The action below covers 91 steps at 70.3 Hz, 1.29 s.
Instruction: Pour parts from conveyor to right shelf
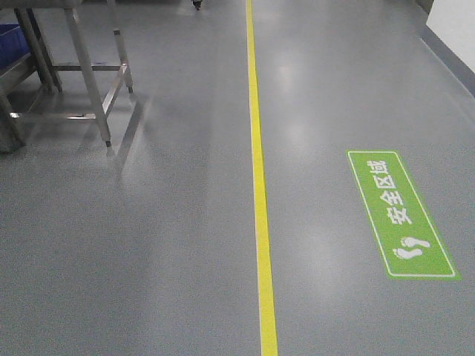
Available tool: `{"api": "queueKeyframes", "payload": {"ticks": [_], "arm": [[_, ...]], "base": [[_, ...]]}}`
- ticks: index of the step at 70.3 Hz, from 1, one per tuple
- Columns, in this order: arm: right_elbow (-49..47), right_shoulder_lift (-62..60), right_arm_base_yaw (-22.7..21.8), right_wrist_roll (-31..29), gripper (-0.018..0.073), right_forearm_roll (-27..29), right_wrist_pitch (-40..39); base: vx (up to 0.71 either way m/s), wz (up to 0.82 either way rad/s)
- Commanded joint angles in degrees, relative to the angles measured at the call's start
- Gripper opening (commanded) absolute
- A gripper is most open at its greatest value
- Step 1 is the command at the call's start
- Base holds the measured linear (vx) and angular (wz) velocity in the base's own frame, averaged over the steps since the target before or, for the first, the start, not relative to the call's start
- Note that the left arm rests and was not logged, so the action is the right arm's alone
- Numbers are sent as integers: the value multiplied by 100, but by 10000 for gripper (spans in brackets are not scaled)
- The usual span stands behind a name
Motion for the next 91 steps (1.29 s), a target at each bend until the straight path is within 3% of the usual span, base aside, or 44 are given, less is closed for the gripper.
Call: {"api": "queueKeyframes", "payload": {"ticks": [1, 91], "arm": [[-167, 88, -24, -69, -9, -59, -494], [-167, 88, -24, -69, -9, -59, -494]], "base": [[75, 3], [75, -1]]}}
